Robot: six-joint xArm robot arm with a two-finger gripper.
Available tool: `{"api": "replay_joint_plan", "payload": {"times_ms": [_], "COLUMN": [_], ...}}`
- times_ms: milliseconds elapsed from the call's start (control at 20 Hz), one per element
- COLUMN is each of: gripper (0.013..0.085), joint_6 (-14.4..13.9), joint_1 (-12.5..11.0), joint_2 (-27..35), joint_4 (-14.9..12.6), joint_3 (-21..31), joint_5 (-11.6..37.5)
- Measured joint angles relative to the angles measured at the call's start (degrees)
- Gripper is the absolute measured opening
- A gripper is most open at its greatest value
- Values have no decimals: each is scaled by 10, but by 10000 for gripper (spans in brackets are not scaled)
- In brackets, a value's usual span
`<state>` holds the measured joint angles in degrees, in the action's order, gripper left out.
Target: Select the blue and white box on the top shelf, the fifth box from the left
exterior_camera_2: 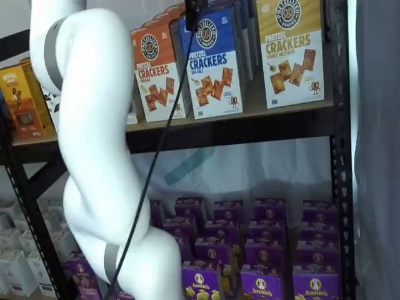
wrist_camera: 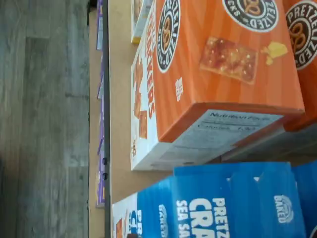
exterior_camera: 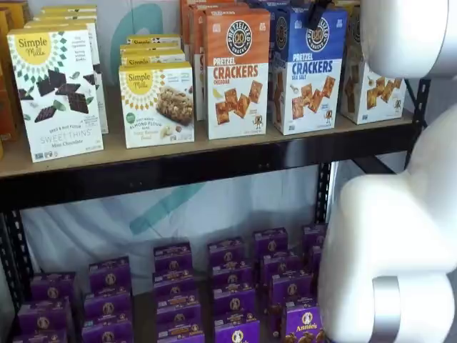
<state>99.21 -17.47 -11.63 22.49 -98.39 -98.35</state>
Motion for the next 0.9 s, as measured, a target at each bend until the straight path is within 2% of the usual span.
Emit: {"api": "replay_joint_plan", "payload": {"times_ms": [250, 500, 900], "gripper": [850, 850, 850], "joint_6": [-1, -6, -17], "joint_1": [10, 35, 53], "joint_2": [13, 28, 42], "joint_4": [-23, -76, -100], "joint_3": [-12, -32, -54], "joint_5": [-10, -32, -53]}}
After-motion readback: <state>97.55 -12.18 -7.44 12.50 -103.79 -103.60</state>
